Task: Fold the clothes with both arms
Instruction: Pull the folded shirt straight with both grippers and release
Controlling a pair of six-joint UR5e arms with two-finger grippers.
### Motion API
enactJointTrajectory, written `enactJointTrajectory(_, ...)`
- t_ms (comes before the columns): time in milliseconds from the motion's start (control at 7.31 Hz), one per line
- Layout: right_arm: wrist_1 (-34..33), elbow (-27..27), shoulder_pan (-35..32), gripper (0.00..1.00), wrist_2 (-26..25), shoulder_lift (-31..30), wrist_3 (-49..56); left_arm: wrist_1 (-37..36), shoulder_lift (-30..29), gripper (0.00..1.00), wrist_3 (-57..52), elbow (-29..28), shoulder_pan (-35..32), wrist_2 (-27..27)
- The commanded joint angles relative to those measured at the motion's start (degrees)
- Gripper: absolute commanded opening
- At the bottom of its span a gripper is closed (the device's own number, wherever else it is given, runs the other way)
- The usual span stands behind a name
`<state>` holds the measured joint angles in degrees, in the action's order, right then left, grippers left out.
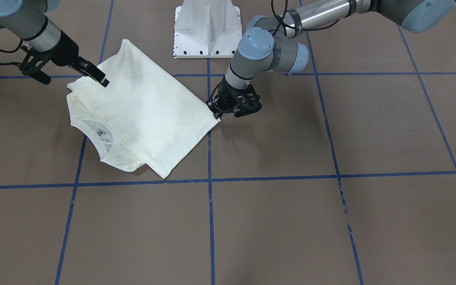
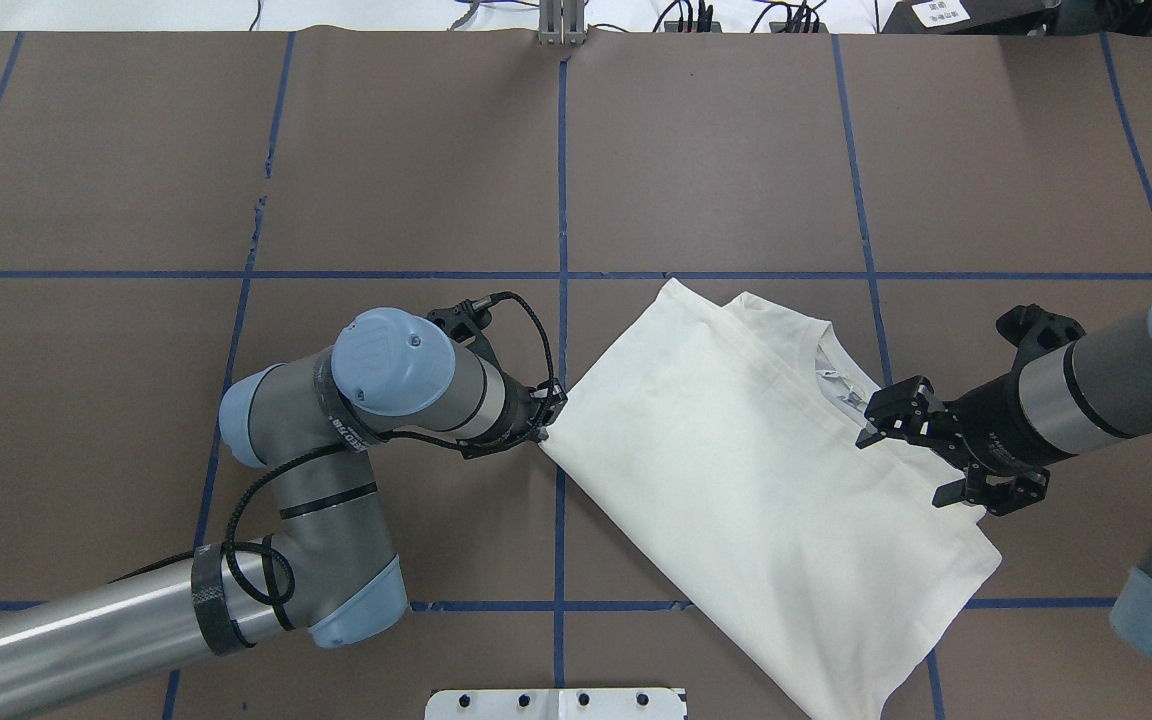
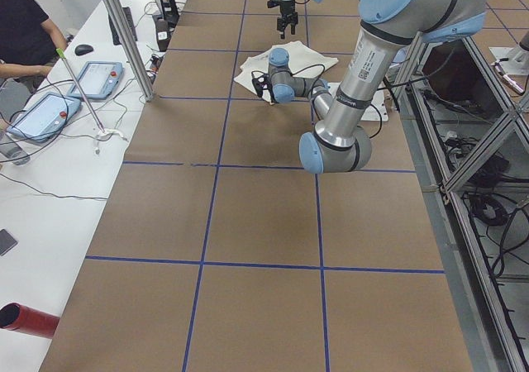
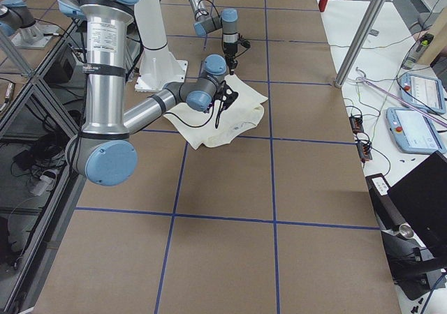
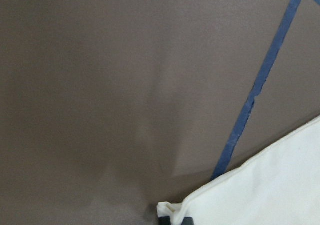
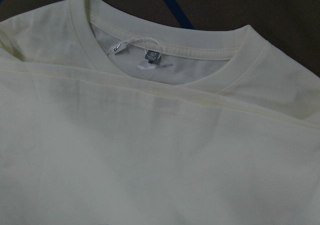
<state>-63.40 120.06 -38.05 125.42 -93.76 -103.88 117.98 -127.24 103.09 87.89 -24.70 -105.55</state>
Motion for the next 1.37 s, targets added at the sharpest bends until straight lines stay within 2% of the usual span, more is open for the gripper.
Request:
enactJointTrajectory(0, 0.03, -0.18, -0.01, 1.0, 0.0, 1.11, -0.01, 0.05, -0.12, 0.0, -5.4, 0.27, -3.66, 5.68)
enactJointTrajectory(137, 0.11, -0.18, -0.01, 1.0, 0.0, 1.38, -0.01, 0.23, -0.12, 0.0, -8.23, -0.25, -8.39, 5.7)
enactJointTrajectory(274, 0.12, -0.18, 0.08, 1.0, -0.35, 1.65, -0.01, 0.58, -1.86, 0.0, -10.35, -3.31, -11.83, 5.7)
enactJointTrajectory(410, 0.29, -1.05, 0.08, 1.0, -0.44, 2.78, -0.01, 5.71, -6.75, 0.0, -10.98, -12.39, -14.91, 5.7)
enactJointTrajectory(547, 0.2, -1.14, 0.08, 1.0, -0.53, 3.66, -0.09, 14.9, -14.02, 0.0, -11.33, -26.14, -16.76, 5.7)
enactJointTrajectory(684, 0.2, -1.06, 0.08, 1.0, -1.4, 4.45, -0.09, 17.08, -20.62, 0.0, -13.51, -35.58, -18.44, 5.62)
enactJointTrajectory(821, 0.12, -1.23, 0.08, 1.0, -5.41, 4.81, -0.18, 18.32, -21.73, 0.0, -15.97, -37.59, -19.24, 5.62)
enactJointTrajectory(958, 0.12, -1.84, 0.26, 1.0, -7.01, 5.07, -0.18, 18.25, -21.65, 0.0, -15.82, -37.0, -19.16, 5.53)
enactJointTrajectory(1094, 0.03, -3.15, 1.21, 1.0, -7.2, 7.34, -0.27, 17.2, -21.13, 0.43, -15.38, -32.91, -19.24, 4.31)
enactJointTrajectory(1231, -0.06, -5.08, 3.75, 1.0, -10.51, 9.62, -0.79, 14.93, -14.16, 0.47, -15.29, -22.25, -19.24, 0.38)
